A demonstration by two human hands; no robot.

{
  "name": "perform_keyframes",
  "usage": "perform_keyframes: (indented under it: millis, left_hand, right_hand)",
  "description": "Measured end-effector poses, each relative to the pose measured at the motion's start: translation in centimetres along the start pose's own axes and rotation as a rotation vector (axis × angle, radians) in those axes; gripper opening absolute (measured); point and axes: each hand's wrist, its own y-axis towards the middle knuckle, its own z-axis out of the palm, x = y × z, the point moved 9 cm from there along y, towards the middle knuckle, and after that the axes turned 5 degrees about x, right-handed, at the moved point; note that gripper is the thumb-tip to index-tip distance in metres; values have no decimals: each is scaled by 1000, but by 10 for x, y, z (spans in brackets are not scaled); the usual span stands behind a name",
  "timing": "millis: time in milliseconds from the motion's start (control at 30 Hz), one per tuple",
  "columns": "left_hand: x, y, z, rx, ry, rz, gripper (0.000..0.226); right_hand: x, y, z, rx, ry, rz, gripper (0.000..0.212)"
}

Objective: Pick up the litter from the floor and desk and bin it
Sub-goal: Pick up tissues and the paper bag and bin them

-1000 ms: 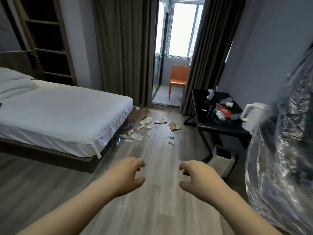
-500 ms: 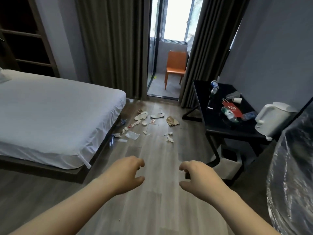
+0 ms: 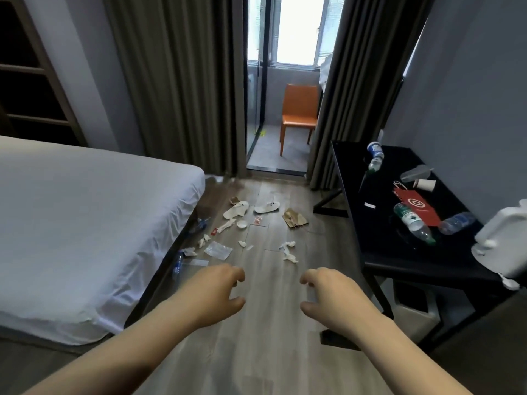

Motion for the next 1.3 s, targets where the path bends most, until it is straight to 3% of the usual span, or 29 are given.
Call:
perform_keyframes:
  millis: [767, 1300]
  left_hand:
    - [137, 409, -79, 149, -6, 94, 41]
    - [166, 648, -99, 208, -38, 75, 38]
  right_hand:
    - [-98, 382, -71, 59, 35, 204, 37]
    - [-214, 603, -105, 175, 66, 234, 41]
